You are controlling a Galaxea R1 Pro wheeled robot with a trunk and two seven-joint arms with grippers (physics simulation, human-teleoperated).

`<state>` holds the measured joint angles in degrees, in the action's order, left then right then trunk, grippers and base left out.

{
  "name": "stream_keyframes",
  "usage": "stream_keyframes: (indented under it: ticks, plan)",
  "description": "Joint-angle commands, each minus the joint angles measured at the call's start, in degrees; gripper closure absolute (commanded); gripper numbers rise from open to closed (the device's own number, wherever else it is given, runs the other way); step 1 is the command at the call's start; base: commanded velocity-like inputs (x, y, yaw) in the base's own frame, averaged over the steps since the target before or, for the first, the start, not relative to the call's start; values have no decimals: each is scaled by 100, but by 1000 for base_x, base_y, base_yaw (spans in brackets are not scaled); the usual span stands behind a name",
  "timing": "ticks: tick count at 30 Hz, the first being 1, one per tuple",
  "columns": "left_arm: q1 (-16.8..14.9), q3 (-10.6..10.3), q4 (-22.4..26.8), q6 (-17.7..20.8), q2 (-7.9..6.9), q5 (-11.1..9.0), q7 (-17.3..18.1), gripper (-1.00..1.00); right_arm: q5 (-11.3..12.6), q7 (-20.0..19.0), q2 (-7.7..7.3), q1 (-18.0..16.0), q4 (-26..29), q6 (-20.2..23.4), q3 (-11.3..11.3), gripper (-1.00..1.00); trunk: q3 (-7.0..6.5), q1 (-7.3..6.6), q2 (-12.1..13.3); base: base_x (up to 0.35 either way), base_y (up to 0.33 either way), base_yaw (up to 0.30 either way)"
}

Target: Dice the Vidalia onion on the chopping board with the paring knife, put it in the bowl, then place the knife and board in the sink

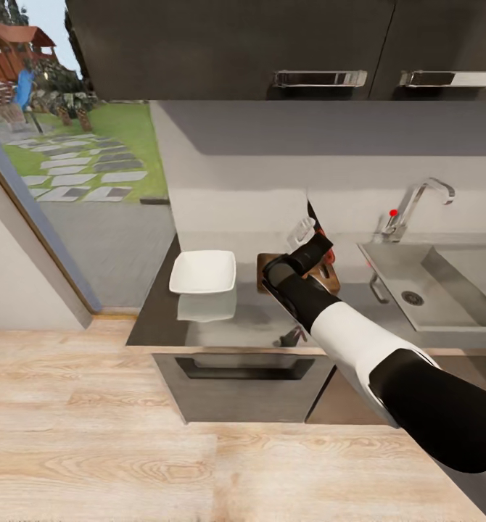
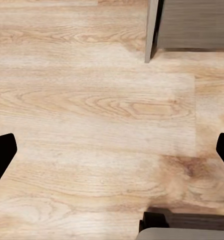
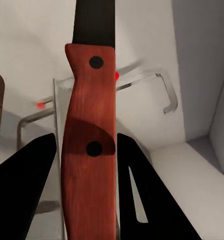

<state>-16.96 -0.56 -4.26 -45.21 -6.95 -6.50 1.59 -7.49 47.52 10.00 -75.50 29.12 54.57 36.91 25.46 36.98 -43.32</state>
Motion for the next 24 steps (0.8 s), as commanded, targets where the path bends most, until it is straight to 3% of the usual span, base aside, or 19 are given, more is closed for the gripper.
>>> stream_keyframes:
  ticks: [1, 9, 24]
  plan:
    - [-9, -10, -22, -32, 0, -36, 17, -100, -7, 7, 0, -7, -36, 28, 18, 100, 6, 1, -6, -15, 3, 0]
    - [-9, -9, -22, -32, 1, -36, 17, -100, -7, -5, 0, -7, -429, -160, 18, 100, 6, 1, -6, -99, 107, 0]
    - [-9, -6, -22, -32, 1, -36, 17, -100, -12, -2, 0, 41, -822, -564, 27, 100, 6, 1, -6, -4, 11, 0]
